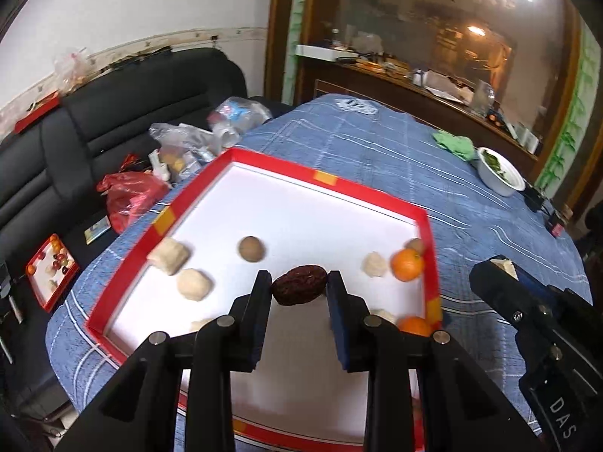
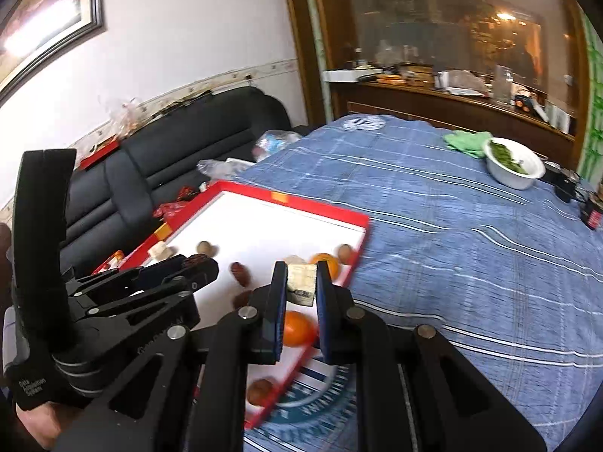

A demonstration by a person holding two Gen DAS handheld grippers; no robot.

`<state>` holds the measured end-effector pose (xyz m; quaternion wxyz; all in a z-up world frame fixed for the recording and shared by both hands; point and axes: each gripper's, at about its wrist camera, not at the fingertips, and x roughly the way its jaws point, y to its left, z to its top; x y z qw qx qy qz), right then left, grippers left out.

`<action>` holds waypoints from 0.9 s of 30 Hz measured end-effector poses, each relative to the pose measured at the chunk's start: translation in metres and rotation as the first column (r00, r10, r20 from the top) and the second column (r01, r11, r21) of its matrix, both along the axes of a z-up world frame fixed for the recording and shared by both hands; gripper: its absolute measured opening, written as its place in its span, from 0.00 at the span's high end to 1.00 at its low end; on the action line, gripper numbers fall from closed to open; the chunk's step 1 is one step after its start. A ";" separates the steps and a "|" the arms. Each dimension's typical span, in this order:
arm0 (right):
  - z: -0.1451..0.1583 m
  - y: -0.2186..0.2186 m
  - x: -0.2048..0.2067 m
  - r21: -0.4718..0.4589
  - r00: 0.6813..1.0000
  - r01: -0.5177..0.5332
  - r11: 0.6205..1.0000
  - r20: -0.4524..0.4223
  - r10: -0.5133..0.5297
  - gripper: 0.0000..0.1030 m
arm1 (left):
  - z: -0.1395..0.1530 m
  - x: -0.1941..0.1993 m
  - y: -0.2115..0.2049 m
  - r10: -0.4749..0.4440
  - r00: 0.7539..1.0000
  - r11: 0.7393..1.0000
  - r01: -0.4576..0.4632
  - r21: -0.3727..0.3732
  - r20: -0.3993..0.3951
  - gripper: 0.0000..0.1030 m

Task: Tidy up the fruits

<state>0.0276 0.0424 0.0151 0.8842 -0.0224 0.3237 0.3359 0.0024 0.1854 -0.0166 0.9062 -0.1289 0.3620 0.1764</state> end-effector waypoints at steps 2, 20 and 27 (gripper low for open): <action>0.001 0.009 0.000 -0.001 1.000 -0.010 1.000 0.001 0.010 0.84 | 0.000 0.001 0.005 0.010 1.000 1.000 -0.010 0.003 -0.002 0.72; -0.018 0.056 0.019 -0.072 0.998 -0.053 0.996 -0.044 0.050 0.84 | -0.018 0.010 0.038 0.065 0.996 0.998 -0.065 0.003 -0.059 0.72; -0.026 0.067 0.026 -0.091 0.996 -0.065 0.994 -0.067 0.059 0.84 | -0.021 0.013 0.041 0.071 0.995 0.997 -0.070 0.014 -0.074 0.72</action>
